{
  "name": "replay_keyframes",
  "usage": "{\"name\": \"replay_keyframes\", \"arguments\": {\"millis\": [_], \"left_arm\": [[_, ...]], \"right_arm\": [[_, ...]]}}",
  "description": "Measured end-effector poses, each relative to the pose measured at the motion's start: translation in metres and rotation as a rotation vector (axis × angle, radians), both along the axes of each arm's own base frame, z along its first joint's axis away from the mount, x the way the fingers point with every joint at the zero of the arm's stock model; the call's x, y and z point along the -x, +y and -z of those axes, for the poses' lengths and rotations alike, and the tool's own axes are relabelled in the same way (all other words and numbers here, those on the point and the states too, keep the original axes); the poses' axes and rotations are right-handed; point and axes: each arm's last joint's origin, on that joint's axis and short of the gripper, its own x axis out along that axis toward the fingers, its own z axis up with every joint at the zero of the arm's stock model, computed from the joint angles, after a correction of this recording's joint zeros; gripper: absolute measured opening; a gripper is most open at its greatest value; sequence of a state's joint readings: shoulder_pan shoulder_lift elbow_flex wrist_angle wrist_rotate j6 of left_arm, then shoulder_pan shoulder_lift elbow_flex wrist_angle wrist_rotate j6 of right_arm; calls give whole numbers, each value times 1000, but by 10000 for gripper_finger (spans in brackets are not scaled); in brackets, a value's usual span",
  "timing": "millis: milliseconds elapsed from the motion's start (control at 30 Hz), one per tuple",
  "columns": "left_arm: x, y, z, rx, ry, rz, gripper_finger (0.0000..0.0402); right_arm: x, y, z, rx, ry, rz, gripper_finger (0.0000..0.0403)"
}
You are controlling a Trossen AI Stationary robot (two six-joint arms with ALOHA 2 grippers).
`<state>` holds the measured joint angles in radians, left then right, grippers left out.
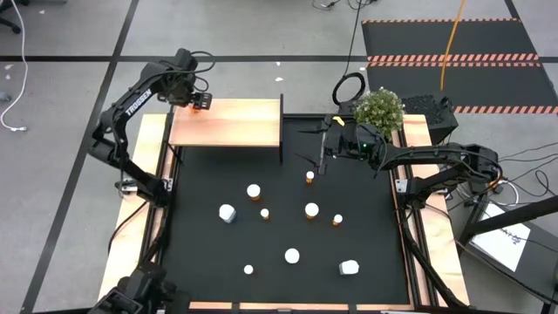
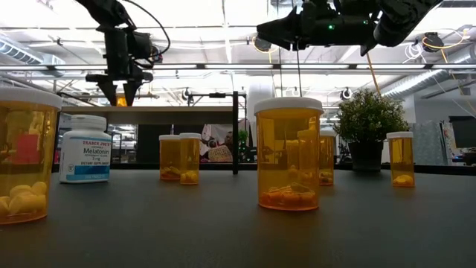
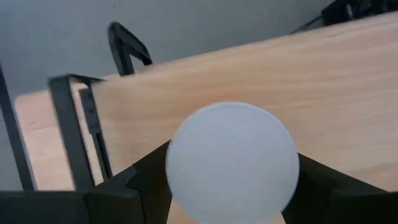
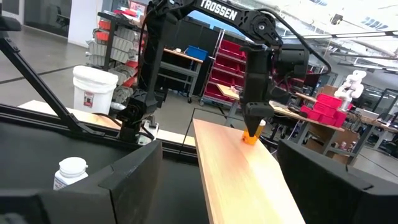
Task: Pick and place medicine bottles onto shelf by color
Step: Put the large orange pill bottle on the shelf
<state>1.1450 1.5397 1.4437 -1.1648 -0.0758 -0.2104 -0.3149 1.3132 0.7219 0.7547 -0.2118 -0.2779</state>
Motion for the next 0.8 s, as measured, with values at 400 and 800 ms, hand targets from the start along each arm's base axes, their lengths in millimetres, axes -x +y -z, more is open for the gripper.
{"name": "replay_keyframes", "arguments": {"millis": [400, 800], "left_arm": [[2, 2, -1, -53, 69, -32, 293], [-8, -6, -15, -157, 24, 12, 308]], "right_arm": [[0, 0, 0, 2, 0, 0, 311], [0, 0, 0, 3, 1, 0, 311]]}}
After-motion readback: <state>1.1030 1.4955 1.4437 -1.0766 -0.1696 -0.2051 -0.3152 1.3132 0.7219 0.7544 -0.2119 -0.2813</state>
